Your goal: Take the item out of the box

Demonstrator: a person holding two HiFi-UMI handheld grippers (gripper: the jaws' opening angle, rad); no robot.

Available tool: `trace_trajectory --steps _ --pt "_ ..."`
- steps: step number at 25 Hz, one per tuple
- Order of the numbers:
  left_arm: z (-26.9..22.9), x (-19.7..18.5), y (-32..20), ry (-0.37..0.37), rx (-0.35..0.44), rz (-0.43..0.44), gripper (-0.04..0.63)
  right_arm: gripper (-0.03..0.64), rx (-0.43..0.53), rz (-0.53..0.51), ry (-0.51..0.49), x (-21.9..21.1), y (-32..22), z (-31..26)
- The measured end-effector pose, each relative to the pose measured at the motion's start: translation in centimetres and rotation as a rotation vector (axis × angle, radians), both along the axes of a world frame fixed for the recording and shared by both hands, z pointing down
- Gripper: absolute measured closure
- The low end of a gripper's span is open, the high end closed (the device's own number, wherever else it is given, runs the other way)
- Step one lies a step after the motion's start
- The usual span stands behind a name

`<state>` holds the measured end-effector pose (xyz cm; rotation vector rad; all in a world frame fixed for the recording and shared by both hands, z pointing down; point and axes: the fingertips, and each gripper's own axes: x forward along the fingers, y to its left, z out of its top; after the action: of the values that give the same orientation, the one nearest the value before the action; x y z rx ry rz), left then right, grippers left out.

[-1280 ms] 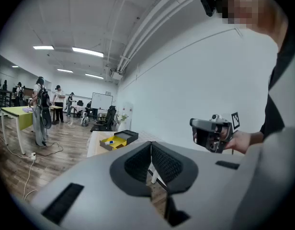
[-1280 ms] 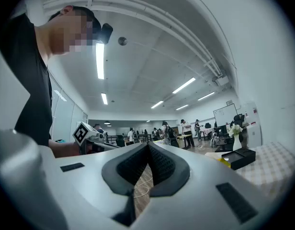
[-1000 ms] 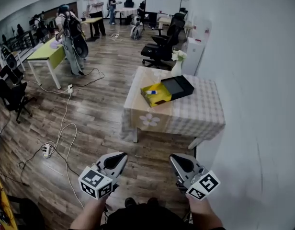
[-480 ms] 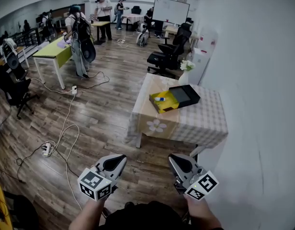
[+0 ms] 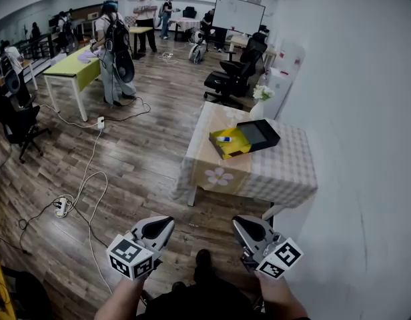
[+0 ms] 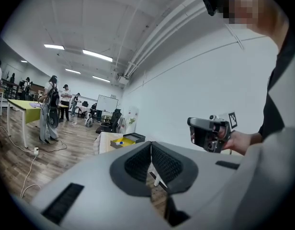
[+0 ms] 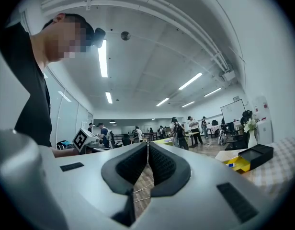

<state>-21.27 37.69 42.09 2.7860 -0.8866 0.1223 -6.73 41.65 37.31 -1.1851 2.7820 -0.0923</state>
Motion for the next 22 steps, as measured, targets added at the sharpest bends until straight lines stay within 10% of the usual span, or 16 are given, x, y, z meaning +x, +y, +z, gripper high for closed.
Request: trace_trajectory --steps 22 --pt "2.5 9.0 -15.8 -0.068 -0.086 0.021 0.580 0.578 -0.114 -0.036 -0.077 7.9 -16.4 3.7"
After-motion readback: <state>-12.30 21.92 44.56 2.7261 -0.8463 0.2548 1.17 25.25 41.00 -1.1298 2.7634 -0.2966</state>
